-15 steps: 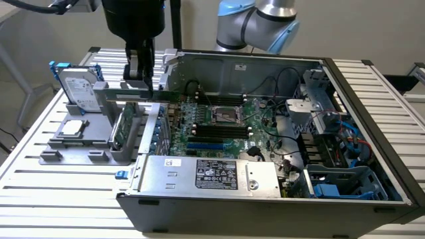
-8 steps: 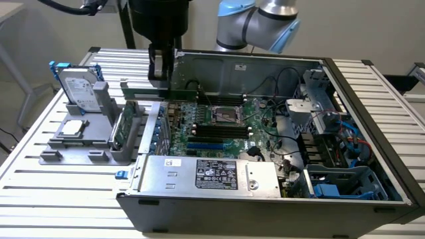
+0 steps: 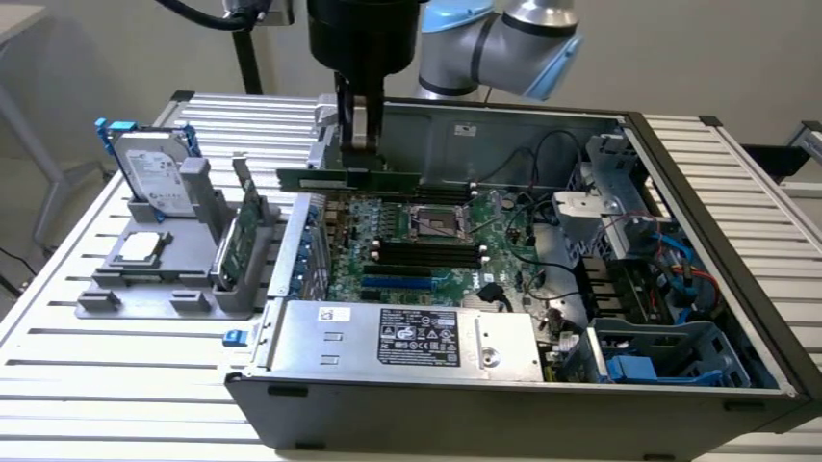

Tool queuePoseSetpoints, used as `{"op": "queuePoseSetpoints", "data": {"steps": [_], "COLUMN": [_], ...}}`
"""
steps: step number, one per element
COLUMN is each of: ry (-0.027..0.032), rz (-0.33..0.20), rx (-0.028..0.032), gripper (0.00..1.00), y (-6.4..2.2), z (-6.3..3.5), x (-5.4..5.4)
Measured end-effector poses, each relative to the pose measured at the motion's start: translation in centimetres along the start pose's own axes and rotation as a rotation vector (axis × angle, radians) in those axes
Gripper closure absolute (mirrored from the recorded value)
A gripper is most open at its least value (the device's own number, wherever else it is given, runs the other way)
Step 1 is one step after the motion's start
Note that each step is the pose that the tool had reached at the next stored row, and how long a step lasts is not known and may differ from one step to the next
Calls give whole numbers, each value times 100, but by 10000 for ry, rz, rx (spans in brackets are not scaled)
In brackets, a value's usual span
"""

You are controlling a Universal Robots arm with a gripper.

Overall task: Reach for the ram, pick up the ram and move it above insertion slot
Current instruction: 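Pick up the ram and move it above insertion slot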

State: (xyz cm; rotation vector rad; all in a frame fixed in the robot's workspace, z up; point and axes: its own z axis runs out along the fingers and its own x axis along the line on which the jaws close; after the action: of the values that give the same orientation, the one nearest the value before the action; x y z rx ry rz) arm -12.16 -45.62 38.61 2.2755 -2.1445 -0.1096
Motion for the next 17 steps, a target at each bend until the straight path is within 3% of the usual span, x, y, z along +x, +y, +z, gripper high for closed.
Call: {"op": "queuePoseSetpoints", "data": {"steps": [5, 13, 17], "ry": [-3, -2, -3], "rz": [-1, 0, -1], "rx": [0, 0, 0], "gripper": [86, 86, 86], "y": [-205, -441, -596], "z": [-10, -13, -17], "x": [-40, -181, -202]}}
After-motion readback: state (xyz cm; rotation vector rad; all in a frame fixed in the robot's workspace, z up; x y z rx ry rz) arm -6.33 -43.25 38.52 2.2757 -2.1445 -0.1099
